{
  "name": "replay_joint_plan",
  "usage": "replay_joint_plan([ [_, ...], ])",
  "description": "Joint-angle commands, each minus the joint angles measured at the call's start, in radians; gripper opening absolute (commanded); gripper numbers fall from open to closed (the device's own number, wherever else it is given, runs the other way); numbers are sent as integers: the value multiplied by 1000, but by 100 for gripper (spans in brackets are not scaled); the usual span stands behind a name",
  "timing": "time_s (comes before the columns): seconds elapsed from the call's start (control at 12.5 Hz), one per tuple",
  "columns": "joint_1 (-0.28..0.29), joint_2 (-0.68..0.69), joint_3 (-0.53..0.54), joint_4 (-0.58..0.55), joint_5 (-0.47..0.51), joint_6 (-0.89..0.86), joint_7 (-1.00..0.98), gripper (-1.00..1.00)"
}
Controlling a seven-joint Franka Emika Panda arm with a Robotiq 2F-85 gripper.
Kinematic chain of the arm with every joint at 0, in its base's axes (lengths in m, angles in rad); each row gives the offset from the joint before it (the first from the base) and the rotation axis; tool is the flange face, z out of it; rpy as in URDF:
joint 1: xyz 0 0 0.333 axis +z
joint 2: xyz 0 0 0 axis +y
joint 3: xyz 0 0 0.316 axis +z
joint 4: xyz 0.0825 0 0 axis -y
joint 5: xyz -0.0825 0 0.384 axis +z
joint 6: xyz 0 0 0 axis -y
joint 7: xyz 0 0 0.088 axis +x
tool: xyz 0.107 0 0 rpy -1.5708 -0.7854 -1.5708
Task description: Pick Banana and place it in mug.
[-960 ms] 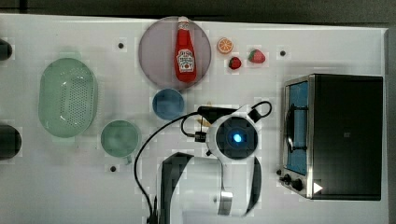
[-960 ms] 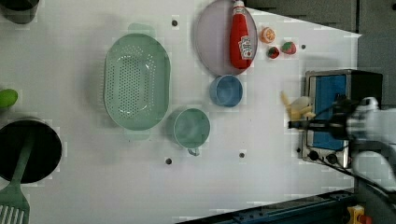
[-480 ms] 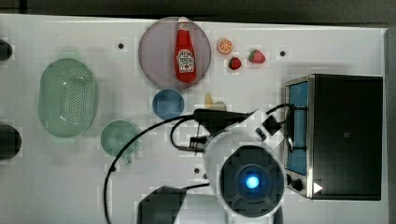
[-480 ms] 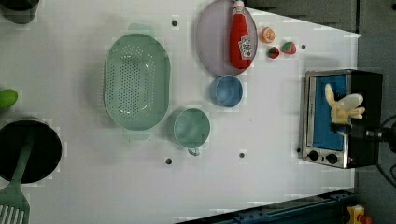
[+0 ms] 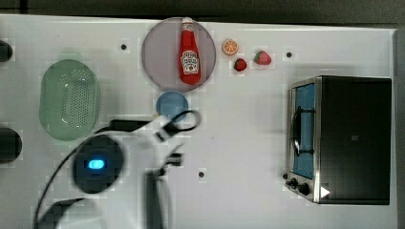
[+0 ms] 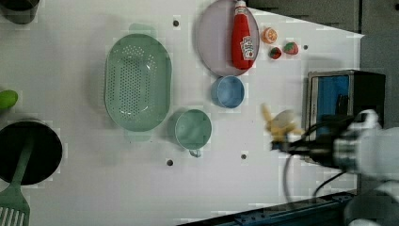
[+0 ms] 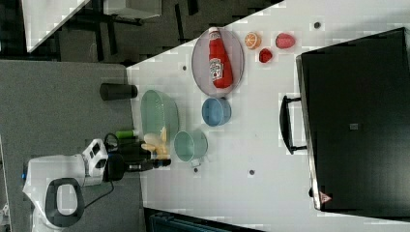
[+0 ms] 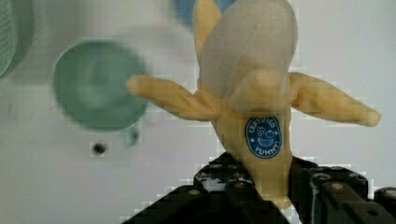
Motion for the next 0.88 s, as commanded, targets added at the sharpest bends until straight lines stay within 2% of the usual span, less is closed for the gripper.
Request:
replay_joint_plan([
  [0.08, 9, 25, 65, -1, 91, 64, 289, -46],
  [0.4, 9, 160, 108, -3, 93, 219, 359, -46],
  [0.88, 9, 402, 126, -10, 83, 496, 362, -46],
])
